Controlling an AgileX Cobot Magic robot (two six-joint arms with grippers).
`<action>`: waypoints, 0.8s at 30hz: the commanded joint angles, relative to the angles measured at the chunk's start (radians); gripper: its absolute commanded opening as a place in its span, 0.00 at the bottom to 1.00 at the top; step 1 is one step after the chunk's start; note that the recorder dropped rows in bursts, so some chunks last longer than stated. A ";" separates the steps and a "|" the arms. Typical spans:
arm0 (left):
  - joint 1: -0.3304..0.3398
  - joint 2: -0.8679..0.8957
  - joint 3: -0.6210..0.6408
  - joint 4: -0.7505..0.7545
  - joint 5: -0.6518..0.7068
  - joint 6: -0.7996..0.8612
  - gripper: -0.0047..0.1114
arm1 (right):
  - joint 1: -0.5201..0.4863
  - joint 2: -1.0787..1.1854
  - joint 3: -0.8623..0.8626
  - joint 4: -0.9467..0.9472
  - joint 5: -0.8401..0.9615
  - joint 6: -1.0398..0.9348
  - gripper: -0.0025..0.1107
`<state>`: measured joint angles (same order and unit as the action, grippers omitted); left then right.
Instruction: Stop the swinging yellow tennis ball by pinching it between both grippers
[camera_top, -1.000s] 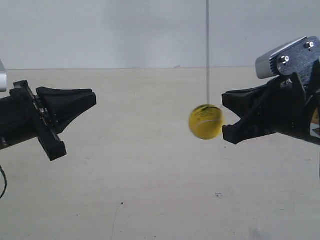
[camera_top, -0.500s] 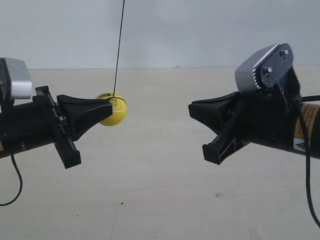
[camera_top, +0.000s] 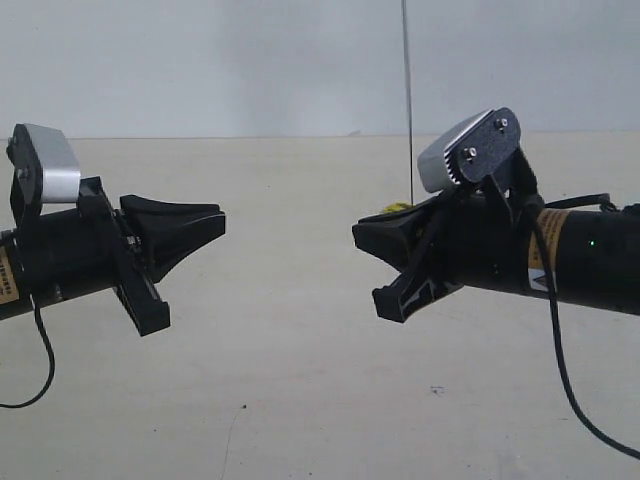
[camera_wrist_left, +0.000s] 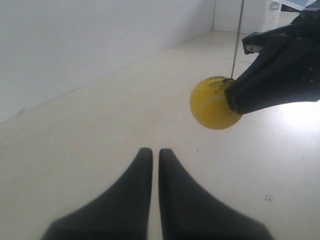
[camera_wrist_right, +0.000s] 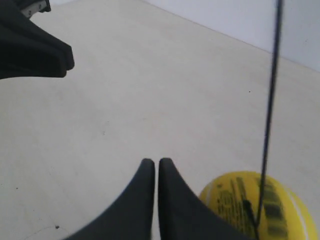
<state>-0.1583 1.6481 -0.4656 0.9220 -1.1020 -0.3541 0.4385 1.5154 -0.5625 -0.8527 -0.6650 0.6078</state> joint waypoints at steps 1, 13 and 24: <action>-0.005 0.004 -0.007 -0.010 0.004 0.004 0.08 | 0.003 0.020 -0.019 0.019 -0.002 -0.030 0.02; -0.005 0.011 -0.017 -0.020 0.004 0.013 0.08 | 0.003 0.020 -0.019 0.025 -0.002 -0.041 0.02; -0.005 0.108 -0.055 -0.009 -0.085 0.015 0.08 | 0.003 0.020 -0.019 0.025 0.004 -0.041 0.02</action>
<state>-0.1583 1.7476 -0.5116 0.9133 -1.1531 -0.3461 0.4400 1.5329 -0.5756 -0.8310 -0.6650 0.5776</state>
